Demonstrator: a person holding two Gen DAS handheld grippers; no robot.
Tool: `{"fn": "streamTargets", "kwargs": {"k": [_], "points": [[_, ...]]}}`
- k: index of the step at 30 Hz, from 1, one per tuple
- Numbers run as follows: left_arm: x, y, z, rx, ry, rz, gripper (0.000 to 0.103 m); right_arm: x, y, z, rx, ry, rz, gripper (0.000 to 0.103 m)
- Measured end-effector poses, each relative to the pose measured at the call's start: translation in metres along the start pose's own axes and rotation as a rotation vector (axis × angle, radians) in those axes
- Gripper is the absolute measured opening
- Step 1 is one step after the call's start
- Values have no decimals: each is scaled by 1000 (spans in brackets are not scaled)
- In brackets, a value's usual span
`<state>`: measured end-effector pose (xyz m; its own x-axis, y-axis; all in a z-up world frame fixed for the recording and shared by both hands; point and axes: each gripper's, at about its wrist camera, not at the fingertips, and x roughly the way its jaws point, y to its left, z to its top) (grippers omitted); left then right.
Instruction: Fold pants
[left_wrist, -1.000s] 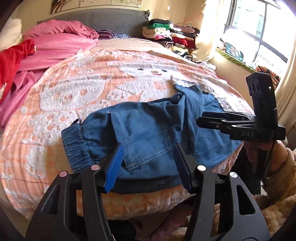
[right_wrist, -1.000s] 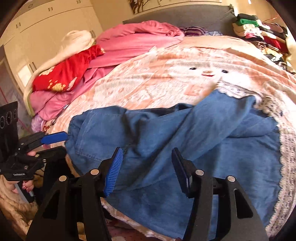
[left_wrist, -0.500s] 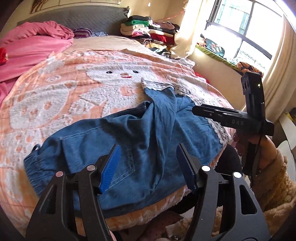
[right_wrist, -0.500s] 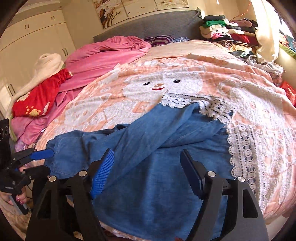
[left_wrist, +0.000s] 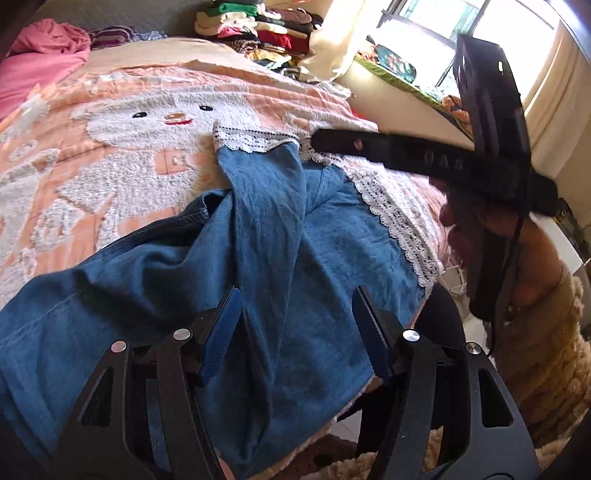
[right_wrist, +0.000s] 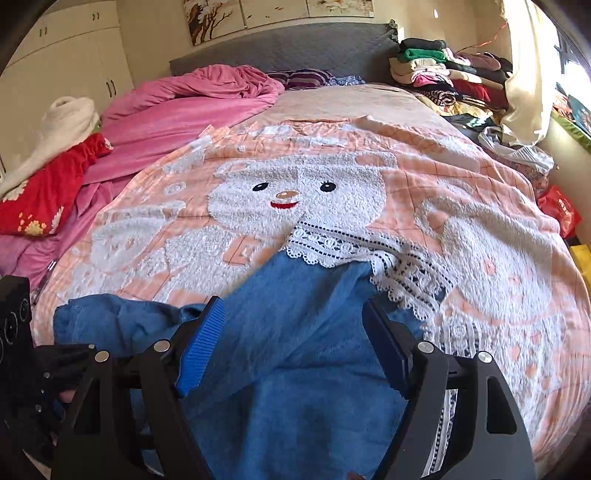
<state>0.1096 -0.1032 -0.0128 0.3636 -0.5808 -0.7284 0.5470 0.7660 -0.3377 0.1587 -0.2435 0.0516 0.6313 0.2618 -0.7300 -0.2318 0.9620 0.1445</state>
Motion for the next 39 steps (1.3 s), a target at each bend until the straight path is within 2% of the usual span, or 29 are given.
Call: {"fn": "streamTargets", "kwargs": {"k": [3, 7, 9, 11, 13, 14, 16, 20, 22, 23, 26, 27, 28, 32, 39], "points": [[16, 9, 7, -3, 16, 45, 54, 20, 7, 19, -39, 33, -1, 76], [31, 24, 3, -44, 15, -8, 54, 53, 19, 40, -87, 84, -11, 76], [34, 24, 0, -37, 5, -14, 50, 72, 25, 50, -111, 106, -59, 76], [34, 24, -1, -37, -13, -21, 40, 92, 26, 56, -122, 137, -93, 76], [35, 25, -1, -36, -20, -37, 29, 115, 25, 62, -112, 176, -129, 76], [36, 25, -2, -34, -18, -41, 28, 125, 24, 65, -100, 192, -139, 76], [37, 25, -2, -28, -19, -44, 27, 147, 18, 70, -60, 223, -174, 76], [36, 22, -2, -24, -21, -65, 27, 175, 8, 72, -7, 271, -186, 75], [37, 21, -2, -16, -21, -59, 27, 184, 5, 71, -22, 283, -197, 58], [37, 21, -2, -14, -23, -57, 27, 186, 2, 70, -23, 284, -196, 53], [37, 23, -2, -26, -25, -68, 27, 179, -5, 68, -43, 269, -173, 29], [37, 25, -1, -29, -26, -72, 27, 174, -7, 69, -44, 262, -165, 16], [36, 27, -1, -34, -27, -76, 27, 169, -11, 68, -39, 257, -151, 12], [33, 34, 0, -43, -31, -81, 27, 139, -29, 64, 31, 202, -90, 9], [33, 33, -4, -45, -52, -71, 27, 60, -62, 46, 186, 62, -5, 8]]}}
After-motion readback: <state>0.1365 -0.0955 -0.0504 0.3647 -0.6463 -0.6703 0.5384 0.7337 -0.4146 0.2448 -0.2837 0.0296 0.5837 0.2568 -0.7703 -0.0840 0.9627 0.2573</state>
